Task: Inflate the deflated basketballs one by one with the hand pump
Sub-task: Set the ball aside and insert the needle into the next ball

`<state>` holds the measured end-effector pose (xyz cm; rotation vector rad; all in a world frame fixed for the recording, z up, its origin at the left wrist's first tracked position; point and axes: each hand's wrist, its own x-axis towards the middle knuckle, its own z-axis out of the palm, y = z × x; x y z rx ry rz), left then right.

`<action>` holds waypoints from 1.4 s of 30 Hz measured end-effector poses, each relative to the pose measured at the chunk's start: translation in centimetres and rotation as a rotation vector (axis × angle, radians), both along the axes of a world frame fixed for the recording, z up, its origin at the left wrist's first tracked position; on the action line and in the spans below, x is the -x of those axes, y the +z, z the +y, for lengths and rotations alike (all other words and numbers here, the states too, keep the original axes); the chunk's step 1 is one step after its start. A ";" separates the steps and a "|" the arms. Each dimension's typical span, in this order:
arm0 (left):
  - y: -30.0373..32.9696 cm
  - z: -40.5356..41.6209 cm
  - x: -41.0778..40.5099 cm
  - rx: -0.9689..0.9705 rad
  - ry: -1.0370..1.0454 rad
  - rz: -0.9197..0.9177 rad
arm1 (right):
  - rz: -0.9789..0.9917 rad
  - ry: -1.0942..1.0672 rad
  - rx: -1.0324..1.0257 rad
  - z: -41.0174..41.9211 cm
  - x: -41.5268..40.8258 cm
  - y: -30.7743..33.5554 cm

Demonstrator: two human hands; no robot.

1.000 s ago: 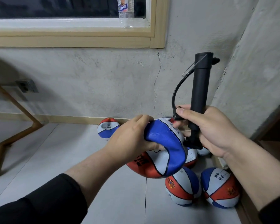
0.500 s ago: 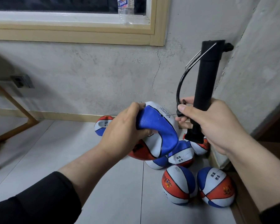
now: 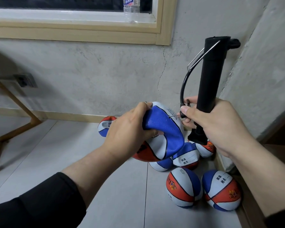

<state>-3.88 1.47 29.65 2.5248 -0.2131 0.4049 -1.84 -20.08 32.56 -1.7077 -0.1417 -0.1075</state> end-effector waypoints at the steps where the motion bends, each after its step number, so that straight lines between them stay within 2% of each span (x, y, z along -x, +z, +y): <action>1: 0.0 0.0 0.0 0.000 0.006 0.002 | 0.003 -0.007 -0.013 0.0 0.0 0.0; 6: 0.1 -0.2 0.1 -0.025 0.002 -0.036 | -0.005 -0.011 0.063 -0.2 0.0 0.1; 12: -0.1 -0.3 0.0 -0.088 0.008 -0.114 | -0.094 -0.111 0.450 -0.2 0.5 0.9; 21: -1.0 -0.5 -0.2 -0.148 -0.022 -0.328 | -0.132 -0.097 0.563 0.7 0.9 0.6; 30: -1.1 -0.8 0.1 -0.153 0.032 -0.355 | -0.163 -0.096 0.593 2.2 1.3 -0.8; 33: -0.7 -1.0 0.4 -0.155 0.023 -0.287 | -0.147 -0.081 0.594 2.4 1.1 -1.3; 37: -0.1 -0.8 0.3 -0.165 0.065 -0.038 | -0.041 -0.088 0.407 1.9 0.7 -1.2; 40: 0.1 -0.8 0.1 -0.191 0.063 -0.011 | -0.065 -0.125 0.285 1.6 0.7 -1.0; 42: 0.2 -1.0 0.1 -0.213 0.065 -0.017 | -0.091 -0.150 0.280 1.6 0.8 -1.0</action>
